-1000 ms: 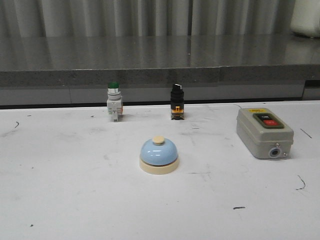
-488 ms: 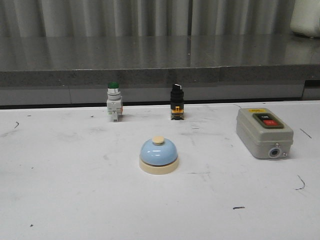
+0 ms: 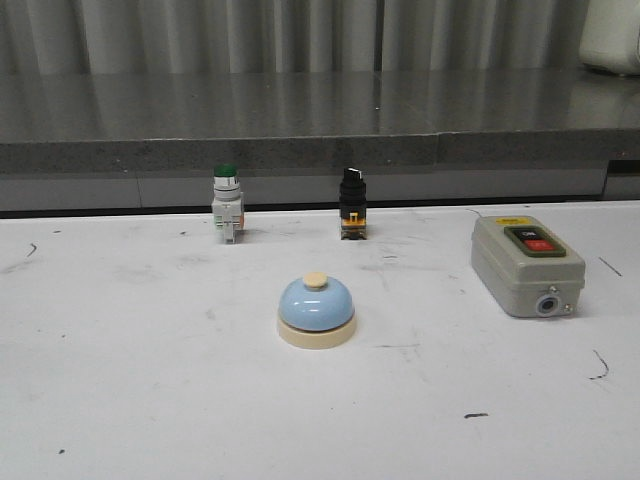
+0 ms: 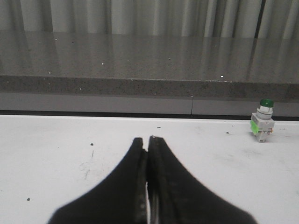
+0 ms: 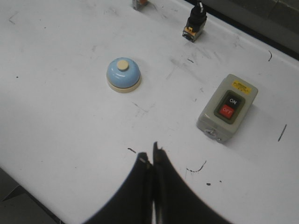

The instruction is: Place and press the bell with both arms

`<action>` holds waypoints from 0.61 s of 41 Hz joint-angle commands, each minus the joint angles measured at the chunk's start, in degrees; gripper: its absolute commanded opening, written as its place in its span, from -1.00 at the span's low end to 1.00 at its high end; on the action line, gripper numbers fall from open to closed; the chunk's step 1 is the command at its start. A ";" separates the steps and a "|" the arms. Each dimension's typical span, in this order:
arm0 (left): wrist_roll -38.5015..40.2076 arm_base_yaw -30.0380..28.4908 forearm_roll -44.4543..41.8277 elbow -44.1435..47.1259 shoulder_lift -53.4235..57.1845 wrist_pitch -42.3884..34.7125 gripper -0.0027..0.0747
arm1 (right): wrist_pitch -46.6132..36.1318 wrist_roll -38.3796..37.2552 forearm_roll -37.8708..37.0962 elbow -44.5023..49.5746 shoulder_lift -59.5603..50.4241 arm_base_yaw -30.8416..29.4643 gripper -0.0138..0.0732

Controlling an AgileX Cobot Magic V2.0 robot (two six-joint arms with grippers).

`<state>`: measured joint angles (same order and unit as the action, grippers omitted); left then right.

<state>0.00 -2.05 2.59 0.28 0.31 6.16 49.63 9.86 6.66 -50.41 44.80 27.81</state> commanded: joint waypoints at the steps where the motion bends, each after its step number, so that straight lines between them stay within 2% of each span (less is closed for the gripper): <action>1: 0.00 -0.10 0.51 1.33 0.96 -6.16 -0.98 | -3.43 0.29 0.53 -1.44 -0.34 -0.27 -0.80; 25: 0.00 1.15 0.51 1.33 0.96 -6.16 -0.98 | -3.43 0.29 0.53 -1.44 -0.34 -0.27 -0.80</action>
<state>0.00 -1.40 2.72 0.28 0.31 4.95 49.63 9.86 6.66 -50.41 44.80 27.81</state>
